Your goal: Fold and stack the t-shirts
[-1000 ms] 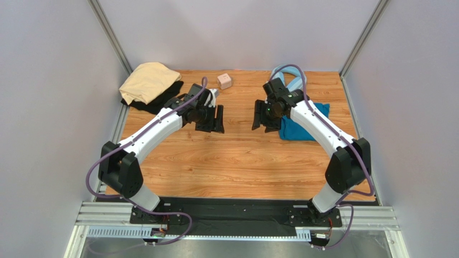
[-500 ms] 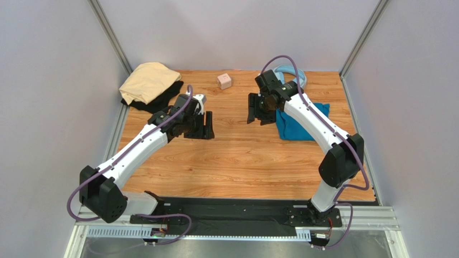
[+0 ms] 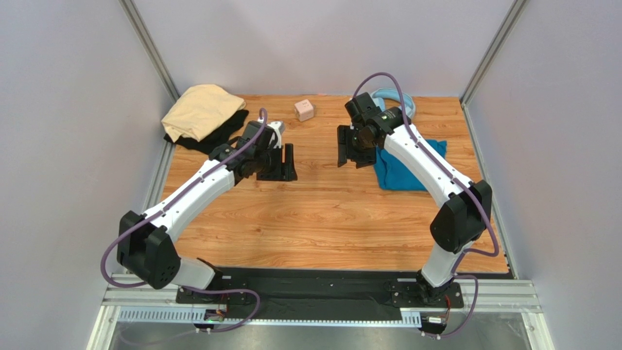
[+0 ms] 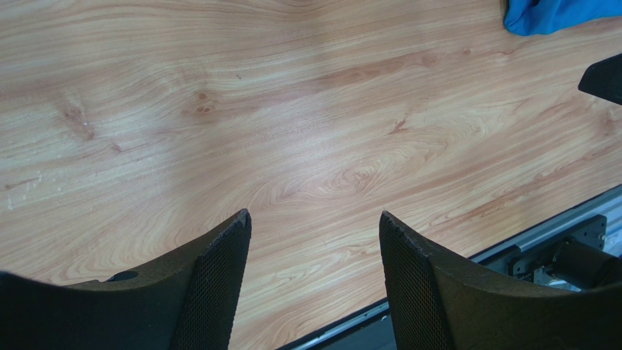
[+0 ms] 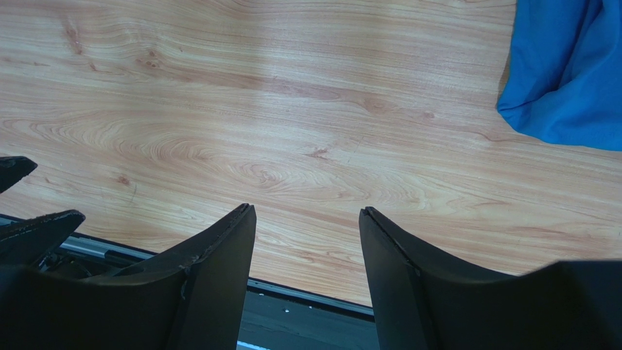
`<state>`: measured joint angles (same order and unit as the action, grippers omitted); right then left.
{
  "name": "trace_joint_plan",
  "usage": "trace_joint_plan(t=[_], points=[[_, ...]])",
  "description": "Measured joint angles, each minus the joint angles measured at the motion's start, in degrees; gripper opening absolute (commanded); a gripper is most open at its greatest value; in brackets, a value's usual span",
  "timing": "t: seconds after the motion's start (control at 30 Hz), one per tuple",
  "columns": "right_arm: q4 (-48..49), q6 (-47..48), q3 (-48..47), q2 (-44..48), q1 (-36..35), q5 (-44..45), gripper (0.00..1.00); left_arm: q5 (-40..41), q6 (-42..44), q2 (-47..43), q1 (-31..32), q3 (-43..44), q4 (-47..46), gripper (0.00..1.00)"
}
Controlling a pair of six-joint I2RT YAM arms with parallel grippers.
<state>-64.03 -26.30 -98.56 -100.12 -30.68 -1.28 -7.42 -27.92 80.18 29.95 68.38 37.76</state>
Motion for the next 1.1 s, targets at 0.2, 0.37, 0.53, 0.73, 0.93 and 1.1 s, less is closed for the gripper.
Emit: trace_joint_plan(t=[0.2,0.37,0.53,0.73,0.93,1.1], points=[[-0.04,0.26,0.0,-0.35,0.0,0.33,0.6,-0.52,-0.35,0.94,-0.22,0.24,-0.33,0.71],[0.07,0.24,0.04,-1.18,0.0,0.35,0.6,-0.42,-0.37,0.9,-0.9,0.24,-0.26,0.71],[0.44,0.26,0.22,-1.86,0.0,0.35,0.6,-0.46,-0.5,0.9,-1.49,0.24,-0.24,0.71],[0.94,0.26,0.5,-1.95,0.0,0.37,0.6,-0.72,-1.18,0.9,-1.55,0.24,-0.26,0.71],[1.2,0.26,1.14,-2.1,0.0,0.33,0.6,-1.07,-1.66,0.83,-1.62,0.2,-0.26,0.71],[1.33,0.26,1.14,-2.84,0.0,0.31,0.6,-1.11,-1.79,0.63,-1.88,-0.09,-0.26,0.71]])
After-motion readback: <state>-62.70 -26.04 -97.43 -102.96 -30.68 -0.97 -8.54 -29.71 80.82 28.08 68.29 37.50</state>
